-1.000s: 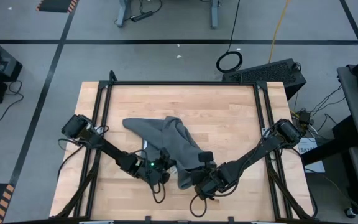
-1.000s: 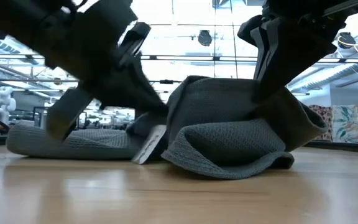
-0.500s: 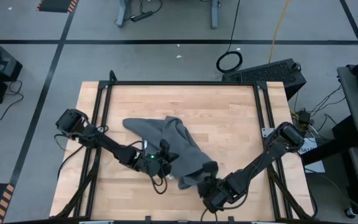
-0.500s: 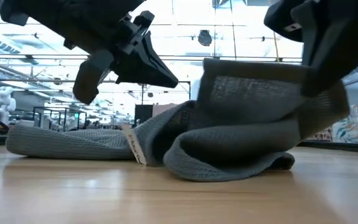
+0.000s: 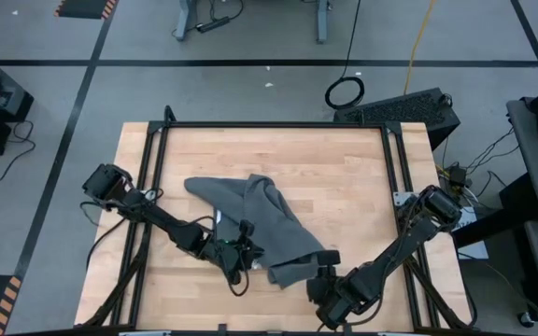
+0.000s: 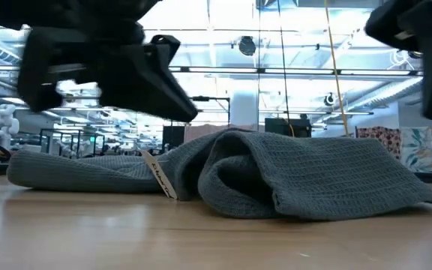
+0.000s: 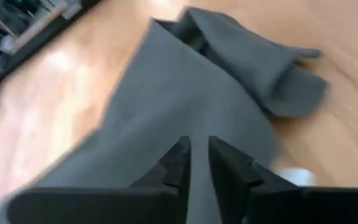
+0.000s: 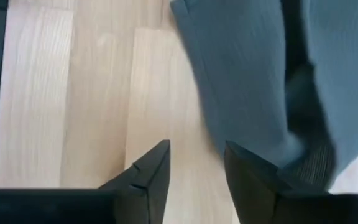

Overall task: Roll towel into tight, uniform cylinder
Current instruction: Roll the gray towel

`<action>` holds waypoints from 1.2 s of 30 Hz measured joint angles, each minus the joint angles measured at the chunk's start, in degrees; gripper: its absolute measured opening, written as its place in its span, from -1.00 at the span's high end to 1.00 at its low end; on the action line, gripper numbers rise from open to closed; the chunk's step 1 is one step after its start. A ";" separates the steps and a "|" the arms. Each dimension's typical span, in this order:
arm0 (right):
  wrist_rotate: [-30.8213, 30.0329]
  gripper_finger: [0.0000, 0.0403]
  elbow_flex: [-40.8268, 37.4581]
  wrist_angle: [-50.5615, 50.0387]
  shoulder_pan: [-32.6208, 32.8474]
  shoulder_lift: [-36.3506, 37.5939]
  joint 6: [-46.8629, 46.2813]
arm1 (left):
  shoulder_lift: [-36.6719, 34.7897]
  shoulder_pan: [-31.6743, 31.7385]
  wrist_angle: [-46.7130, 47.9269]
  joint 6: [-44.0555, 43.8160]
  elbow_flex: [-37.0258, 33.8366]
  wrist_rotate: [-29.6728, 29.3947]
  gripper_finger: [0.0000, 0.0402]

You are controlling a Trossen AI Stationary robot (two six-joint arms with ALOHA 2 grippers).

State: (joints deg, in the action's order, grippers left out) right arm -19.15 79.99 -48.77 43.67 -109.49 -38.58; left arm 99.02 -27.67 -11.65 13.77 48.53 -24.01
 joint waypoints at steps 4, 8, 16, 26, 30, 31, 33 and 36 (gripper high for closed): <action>-1.55 0.28 0.00 -0.78 1.31 0.00 -2.83 | 0.02 -2.68 1.96 -2.95 0.00 -0.02 0.43; -9.49 0.30 0.00 -0.66 1.82 0.00 -2.78 | 0.53 -4.87 1.78 -2.47 0.00 -0.02 0.24; -20.05 0.21 0.04 5.60 0.52 -1.41 6.95 | 3.53 -4.35 1.32 1.30 0.01 -2.10 0.15; -19.81 0.09 0.04 12.86 -4.24 -4.05 13.26 | 9.01 -2.32 -5.97 6.51 0.00 -9.90 0.15; -19.81 0.09 0.04 13.92 -4.74 -4.09 16.40 | 9.01 0.83 -5.75 6.52 0.07 -5.77 0.21; -19.83 0.09 0.04 14.07 -4.85 -4.09 16.50 | 9.01 1.91 -5.25 6.23 0.07 -4.92 0.27; -19.77 0.09 0.04 14.01 -5.04 -4.07 16.32 | 9.19 3.63 -5.13 6.00 0.07 -4.50 0.49; -19.81 0.09 0.04 14.02 -5.11 -4.09 15.64 | 8.54 4.52 -5.71 6.27 0.07 -4.48 0.89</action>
State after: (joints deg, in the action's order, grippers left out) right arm -38.96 80.03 -34.74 38.57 -113.58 -22.95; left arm 107.56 -23.16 -17.35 20.04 48.60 -28.49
